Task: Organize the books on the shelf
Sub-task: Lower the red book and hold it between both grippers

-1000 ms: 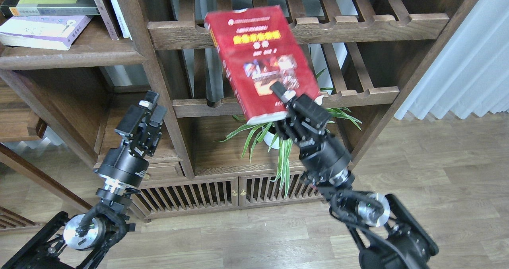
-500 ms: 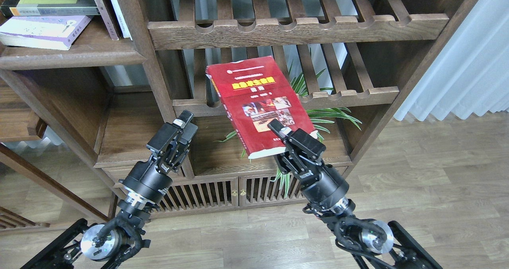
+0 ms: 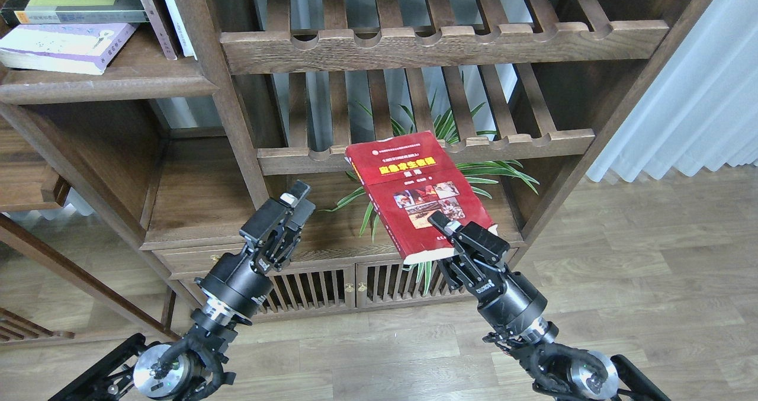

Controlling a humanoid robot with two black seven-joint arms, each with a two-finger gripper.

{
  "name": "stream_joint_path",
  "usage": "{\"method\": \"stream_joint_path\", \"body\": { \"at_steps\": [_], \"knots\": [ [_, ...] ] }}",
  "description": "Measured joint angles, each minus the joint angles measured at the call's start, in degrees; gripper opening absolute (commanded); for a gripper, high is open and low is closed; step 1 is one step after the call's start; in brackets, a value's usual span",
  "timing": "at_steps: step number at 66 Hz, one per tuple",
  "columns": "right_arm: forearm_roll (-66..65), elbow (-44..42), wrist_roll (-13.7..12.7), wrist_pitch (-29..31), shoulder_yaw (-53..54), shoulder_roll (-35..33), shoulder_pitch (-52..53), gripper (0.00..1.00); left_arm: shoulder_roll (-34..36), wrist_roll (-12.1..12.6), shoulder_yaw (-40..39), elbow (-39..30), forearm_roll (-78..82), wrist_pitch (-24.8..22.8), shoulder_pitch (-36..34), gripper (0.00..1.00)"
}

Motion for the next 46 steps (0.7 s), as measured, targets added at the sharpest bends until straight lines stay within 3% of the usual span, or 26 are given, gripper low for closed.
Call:
{"method": "stream_joint_path", "body": {
  "at_steps": [28,46],
  "knots": [
    [0.00,-0.41,0.00,0.00,-2.74,0.41,-1.91,0.07,-1.16,-0.23,6.74,0.01,-0.75,0.00,-0.03,0.64],
    [-0.03,-0.41,0.00,-0.01,-4.19,0.49,-2.80,0.07,-1.37,-0.32,9.21,0.05,-1.33,0.00,-1.14,0.57]
  ]
}}
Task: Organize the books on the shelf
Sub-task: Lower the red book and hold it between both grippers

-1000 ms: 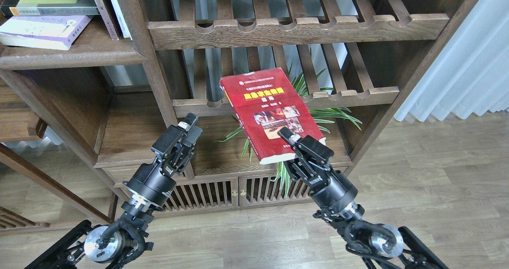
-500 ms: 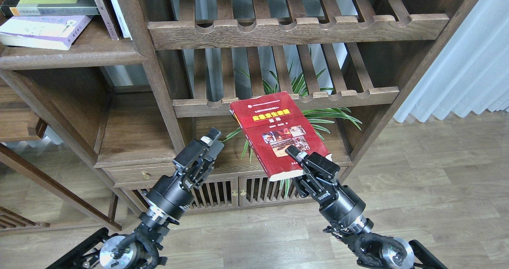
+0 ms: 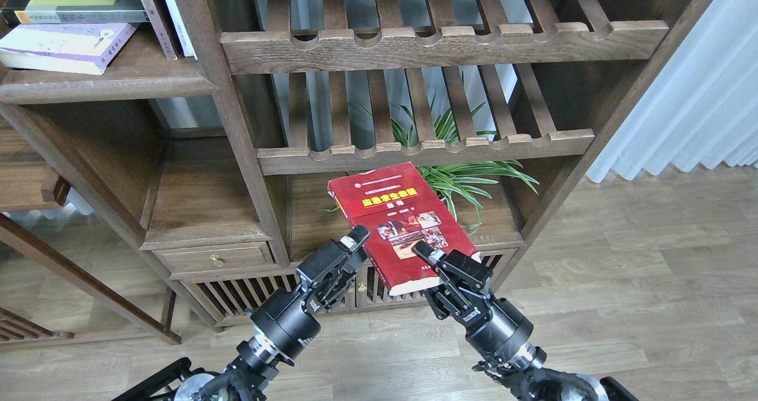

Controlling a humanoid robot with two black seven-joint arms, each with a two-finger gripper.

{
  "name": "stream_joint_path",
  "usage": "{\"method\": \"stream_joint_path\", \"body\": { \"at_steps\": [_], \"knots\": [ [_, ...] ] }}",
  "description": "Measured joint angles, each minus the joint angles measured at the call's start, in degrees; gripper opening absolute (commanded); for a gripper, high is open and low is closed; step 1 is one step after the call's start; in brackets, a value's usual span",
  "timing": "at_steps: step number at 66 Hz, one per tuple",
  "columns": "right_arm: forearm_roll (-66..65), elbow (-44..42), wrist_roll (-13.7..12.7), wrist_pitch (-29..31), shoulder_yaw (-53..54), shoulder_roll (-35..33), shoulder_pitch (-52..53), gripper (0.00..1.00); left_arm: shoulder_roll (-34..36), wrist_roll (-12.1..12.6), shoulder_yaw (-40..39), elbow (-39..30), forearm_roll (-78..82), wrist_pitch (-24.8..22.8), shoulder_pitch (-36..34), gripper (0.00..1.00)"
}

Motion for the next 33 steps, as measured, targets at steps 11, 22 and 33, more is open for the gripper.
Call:
{"method": "stream_joint_path", "body": {
  "at_steps": [11,22,33],
  "knots": [
    [-0.05,0.00,0.01,0.00,-0.76,-0.04,0.09,0.07,0.07,0.02,0.05,0.03,-0.77,0.00,-0.63,0.47],
    [-0.23,0.00,0.01,0.00,-1.20,0.28,0.24,0.07,0.56,0.06,0.46,0.13,-0.85,0.02,-1.24,0.46],
    [-0.40,-0.27,0.01,0.01,-1.97,0.36,0.25,0.07,0.56,0.09,0.67,0.18,-0.85,0.02,-2.00,0.45]
  ]
}}
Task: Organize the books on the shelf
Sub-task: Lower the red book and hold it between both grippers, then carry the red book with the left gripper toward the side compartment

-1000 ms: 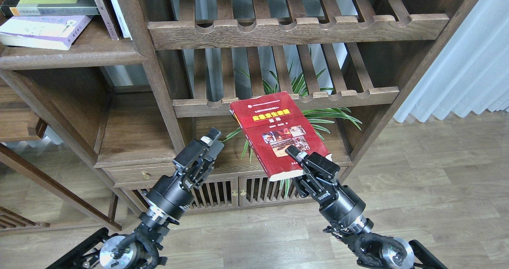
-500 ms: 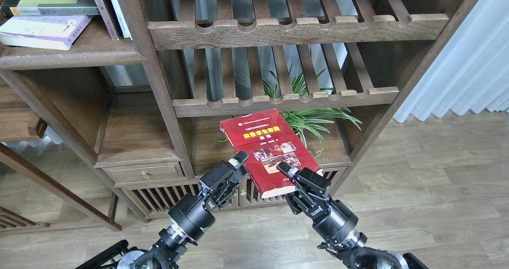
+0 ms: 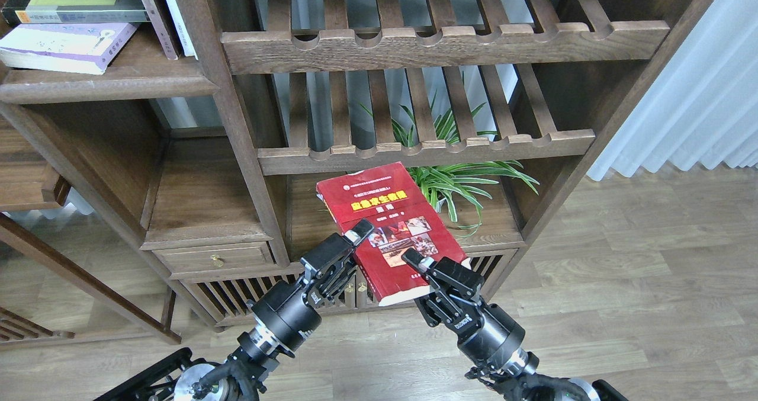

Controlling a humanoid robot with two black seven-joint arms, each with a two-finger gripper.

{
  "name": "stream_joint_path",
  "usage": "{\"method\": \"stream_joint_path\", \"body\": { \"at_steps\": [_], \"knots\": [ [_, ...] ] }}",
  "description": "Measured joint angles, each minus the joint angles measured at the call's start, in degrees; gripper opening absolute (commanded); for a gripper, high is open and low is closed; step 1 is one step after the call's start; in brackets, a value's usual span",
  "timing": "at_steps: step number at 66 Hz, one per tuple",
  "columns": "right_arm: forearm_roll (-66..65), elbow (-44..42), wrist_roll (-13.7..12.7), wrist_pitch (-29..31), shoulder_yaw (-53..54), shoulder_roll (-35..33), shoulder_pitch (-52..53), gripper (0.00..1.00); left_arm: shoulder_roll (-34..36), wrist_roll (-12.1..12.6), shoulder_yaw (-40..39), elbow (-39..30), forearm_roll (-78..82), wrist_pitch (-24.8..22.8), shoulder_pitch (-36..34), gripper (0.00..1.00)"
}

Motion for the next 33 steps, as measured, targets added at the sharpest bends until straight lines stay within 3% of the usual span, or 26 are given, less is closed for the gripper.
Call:
{"method": "stream_joint_path", "body": {
  "at_steps": [7,15,22,33],
  "knots": [
    [-0.06,-0.15,0.00,0.00,-0.44,0.02,-0.07,0.08,0.25,0.11,0.06,0.09,0.00,0.00,-0.12,0.40],
    [-0.13,-0.17,0.00,-0.01,-1.32,0.08,0.00,0.08,0.54,0.28,0.14,0.19,0.00,0.00,-0.12,0.27],
    [-0.13,-0.18,0.00,-0.01,-1.67,0.09,0.03,0.09,0.74,0.29,0.63,0.29,-0.01,0.00,-0.10,0.06],
    [-0.18,-0.18,0.00,-0.02,-1.73,0.08,-0.11,0.10,0.76,0.16,1.29,0.37,0.15,0.00,0.00,0.05]
  ]
}}
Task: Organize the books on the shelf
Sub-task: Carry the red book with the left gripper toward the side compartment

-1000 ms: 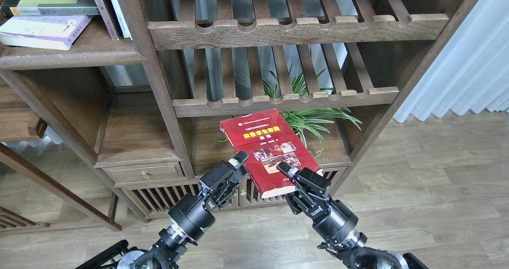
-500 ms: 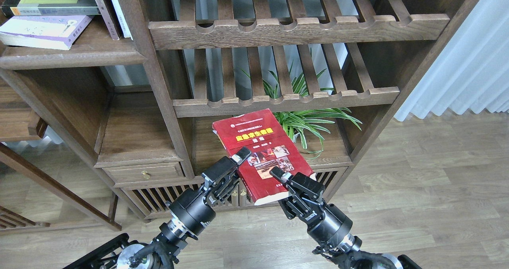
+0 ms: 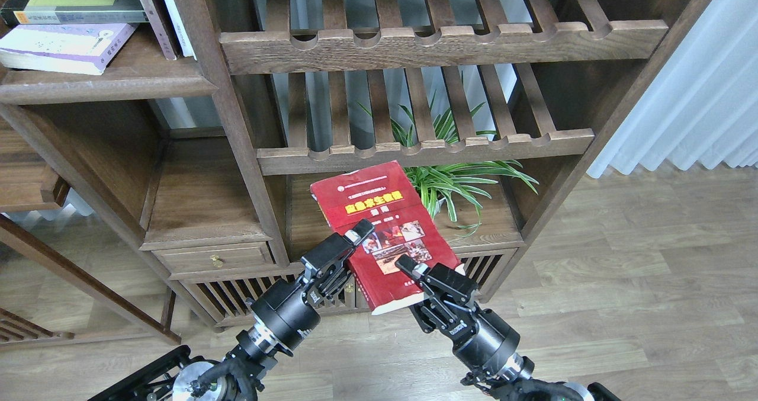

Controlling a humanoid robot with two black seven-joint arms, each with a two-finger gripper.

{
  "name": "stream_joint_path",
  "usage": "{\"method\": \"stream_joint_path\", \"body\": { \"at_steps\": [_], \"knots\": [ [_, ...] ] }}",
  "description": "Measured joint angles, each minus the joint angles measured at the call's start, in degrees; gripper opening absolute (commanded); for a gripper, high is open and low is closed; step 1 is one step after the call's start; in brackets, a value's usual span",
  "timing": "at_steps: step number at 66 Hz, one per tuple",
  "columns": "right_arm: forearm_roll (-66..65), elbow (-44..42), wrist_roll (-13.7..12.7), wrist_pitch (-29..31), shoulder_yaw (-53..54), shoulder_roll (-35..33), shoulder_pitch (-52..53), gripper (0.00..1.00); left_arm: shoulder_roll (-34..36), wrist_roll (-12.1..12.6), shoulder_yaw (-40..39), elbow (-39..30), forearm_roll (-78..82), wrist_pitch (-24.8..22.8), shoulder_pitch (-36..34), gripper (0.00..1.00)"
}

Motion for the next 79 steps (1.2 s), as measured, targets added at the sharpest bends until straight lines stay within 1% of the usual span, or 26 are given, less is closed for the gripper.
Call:
{"method": "stream_joint_path", "body": {
  "at_steps": [6,9,18,19,21,24,27,31,32,34,39,45,48,66,68,69,72,79],
  "knots": [
    [-0.05,0.00,-0.01,-0.01,0.07,0.04,-0.01,0.16,0.01,0.01,0.15,0.00,0.29,0.00,0.01,0.04],
    [-0.06,0.00,-0.02,-0.02,0.10,0.14,0.00,0.22,0.07,0.05,0.21,0.00,0.40,-0.01,0.01,0.04],
    [-0.19,-0.02,-0.02,-0.04,0.24,0.79,0.42,0.31,0.80,0.48,0.36,0.00,0.61,-0.09,0.01,0.04],
    [-0.20,-0.02,-0.03,-0.04,0.25,0.84,0.47,0.35,0.86,0.50,0.48,0.00,0.62,-0.09,0.04,0.04],
    [-0.22,-0.02,-0.03,-0.04,0.37,0.86,0.56,0.38,1.34,0.56,0.60,-0.04,0.63,-0.09,0.03,0.04],
    [-0.22,-0.02,-0.02,-0.04,0.51,0.86,0.65,0.48,1.54,0.56,0.62,-0.05,0.64,-0.09,0.04,0.04],
    [-0.22,-0.01,0.00,-0.04,0.69,0.86,0.78,0.55,1.74,0.57,0.79,-0.07,0.64,-0.09,0.05,0.04],
    [-0.30,0.04,-0.01,-0.04,0.74,0.86,0.95,0.61,1.97,0.58,0.87,-0.07,0.64,-0.03,0.05,0.04],
    [-0.38,0.06,-0.01,-0.04,0.75,0.86,1.02,0.65,2.00,0.58,0.87,-0.07,0.64,-0.02,0.05,0.04],
    [-0.57,0.08,-0.01,-0.02,0.78,0.87,1.14,0.71,2.04,0.58,0.87,-0.07,0.64,-0.01,0.05,0.04],
    [-1.39,0.09,-0.01,0.00,0.98,0.85,1.77,0.81,2.09,0.58,0.86,-0.07,0.64,0.00,0.05,0.04],
    [-1.90,0.09,-0.01,0.00,1.33,0.48,2.60,0.84,2.24,0.58,0.68,-0.07,0.64,0.00,0.09,0.04],
    [-1.96,0.09,-0.01,0.00,1.83,0.35,2.78,0.87,2.47,0.58,0.65,-0.07,0.62,0.00,0.18,0.04],
    [-2.14,0.24,0.02,0.00,7.86,0.95,5.24,0.96,3.97,0.46,-0.67,-0.36,0.57,0.00,0.11,0.04],
    [-2.15,0.21,0.20,0.00,8.59,0.96,5.38,0.96,4.09,0.47,-0.94,-0.38,0.58,-0.01,0.07,0.04],
    [-2.14,0.10,0.93,0.00,10.00,0.95,5.56,0.96,4.39,0.51,-1.47,-0.41,0.92,-0.01,0.00,0.04],
    [-2.16,0.02,1.36,-0.08,10.70,0.94,5.69,0.96,4.57,0.55,-1.90,-0.41,1.49,-0.01,-0.03,0.03],
    [-2.22,-0.61,2.57,-1.81,12.62,0.90,6.41,0.96,5.10,0.86,-3.24,-0.41,4.87,-0.01,-0.03,0.02]
  ]
}}
